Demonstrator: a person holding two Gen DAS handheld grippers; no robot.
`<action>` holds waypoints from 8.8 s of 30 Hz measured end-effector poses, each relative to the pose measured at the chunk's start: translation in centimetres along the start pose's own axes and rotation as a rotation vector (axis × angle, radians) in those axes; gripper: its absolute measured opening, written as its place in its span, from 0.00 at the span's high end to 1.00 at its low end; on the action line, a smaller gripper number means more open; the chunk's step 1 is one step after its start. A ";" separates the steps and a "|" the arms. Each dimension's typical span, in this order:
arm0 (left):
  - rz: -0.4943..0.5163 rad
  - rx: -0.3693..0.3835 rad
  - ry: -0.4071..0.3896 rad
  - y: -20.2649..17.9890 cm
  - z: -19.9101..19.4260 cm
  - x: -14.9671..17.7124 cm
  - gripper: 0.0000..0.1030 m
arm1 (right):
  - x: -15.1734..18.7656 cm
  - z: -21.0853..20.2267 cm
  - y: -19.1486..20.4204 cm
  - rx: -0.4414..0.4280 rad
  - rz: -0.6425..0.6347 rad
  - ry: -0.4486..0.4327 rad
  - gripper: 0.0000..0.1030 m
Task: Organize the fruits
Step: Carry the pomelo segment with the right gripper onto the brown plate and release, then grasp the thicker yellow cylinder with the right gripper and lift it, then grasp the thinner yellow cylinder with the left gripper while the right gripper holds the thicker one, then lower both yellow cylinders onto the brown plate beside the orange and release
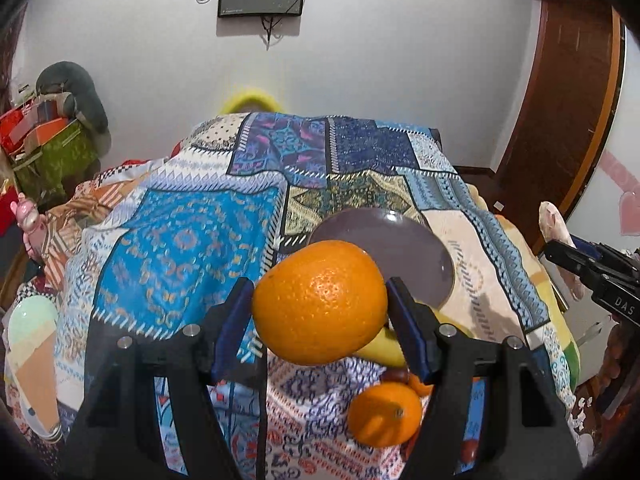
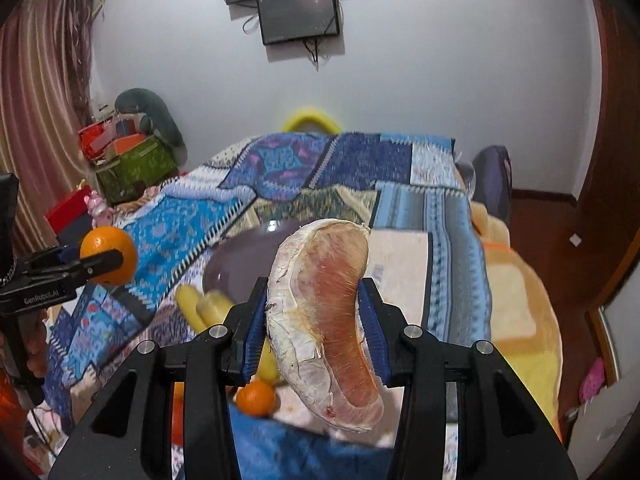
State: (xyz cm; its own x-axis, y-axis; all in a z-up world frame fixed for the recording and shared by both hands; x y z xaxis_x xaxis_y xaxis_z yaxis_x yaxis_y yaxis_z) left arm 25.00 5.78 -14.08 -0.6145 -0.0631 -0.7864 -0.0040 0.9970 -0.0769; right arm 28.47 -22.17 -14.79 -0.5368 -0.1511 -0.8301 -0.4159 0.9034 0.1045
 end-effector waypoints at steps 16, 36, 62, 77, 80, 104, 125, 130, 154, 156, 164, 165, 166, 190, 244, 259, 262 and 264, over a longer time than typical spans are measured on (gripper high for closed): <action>0.019 0.009 0.027 -0.7 5.9 -2.5 0.35 | -2.7 5.6 1.2 -0.017 -0.060 -0.010 0.61; 0.042 0.047 0.170 -1.0 14.7 -1.8 0.35 | -1.2 15.3 1.0 0.008 -0.102 0.184 0.61; 0.040 0.075 0.180 -1.3 13.9 -2.2 0.31 | -1.0 15.6 1.2 -0.047 -0.072 0.220 0.59; 0.038 0.016 0.121 0.3 5.4 -1.2 0.19 | -0.5 6.2 4.1 -0.065 -0.152 0.123 0.45; 0.039 0.013 0.126 0.5 4.3 -0.2 0.18 | 0.5 5.2 4.6 -0.079 -0.157 0.130 0.42; 0.052 0.019 0.297 -1.0 5.9 6.1 0.12 | 6.4 9.3 5.5 -0.148 -0.159 0.321 0.43; 0.030 -0.013 0.346 -3.4 10.0 6.2 0.04 | 5.7 5.1 0.7 -0.069 -0.060 0.219 0.65; 0.028 -0.093 0.321 -0.3 8.7 5.9 0.05 | 7.1 4.4 -0.7 -0.021 -0.078 0.249 0.66; 0.043 -0.081 0.414 -2.7 13.4 5.4 0.11 | 9.7 4.9 -2.7 -0.035 -0.035 0.356 0.58; 0.050 -0.068 0.393 -2.7 13.1 5.4 0.19 | 9.7 4.9 -2.7 -0.043 -0.037 0.348 0.56; 0.027 -0.034 0.372 -0.7 11.1 5.9 0.60 | 9.9 5.6 -2.9 -0.047 0.003 0.339 0.59; 0.022 -0.034 0.375 -0.4 10.9 5.9 0.61 | 10.0 5.4 -2.9 -0.045 0.007 0.335 0.63; 0.017 -0.033 0.376 0.0 10.6 6.1 0.63 | 10.0 5.3 -3.0 -0.044 0.010 0.334 0.64; 0.042 -0.011 0.406 1.3 9.4 5.9 0.36 | 9.3 3.7 -3.1 -0.065 0.050 0.298 0.65; -0.016 0.195 0.193 -2.5 11.2 -2.8 0.64 | -1.4 12.6 2.8 -0.133 -0.064 0.147 0.65; -0.022 0.097 0.189 -2.5 15.7 -4.1 0.62 | -1.1 15.1 2.2 -0.135 -0.032 0.175 0.65; -0.034 0.099 0.196 -2.1 15.9 -3.7 0.61 | -0.9 15.3 2.0 -0.148 -0.023 0.194 0.64; -0.031 0.098 0.190 -2.1 15.8 -3.5 0.61 | -0.7 15.2 2.1 -0.153 -0.034 0.195 0.64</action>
State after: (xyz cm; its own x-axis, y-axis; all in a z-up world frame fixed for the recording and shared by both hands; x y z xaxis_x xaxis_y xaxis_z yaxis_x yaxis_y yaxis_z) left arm 39.57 3.23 -20.86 -0.7532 -0.0749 -0.6535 0.0460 0.9851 -0.1659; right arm 39.15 -14.07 -22.30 -0.6460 -0.2681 -0.7147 -0.5346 0.8272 0.1729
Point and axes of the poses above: each gripper's, at about its wrist camera, not at the fingertips, and z roughly the way its jaws point, y to its left, x to its underside, the point moved 1 cm from there along z, roughly the way its jaws point, and after that the axes turned 3 degrees about -y, right-handed, at the moved point
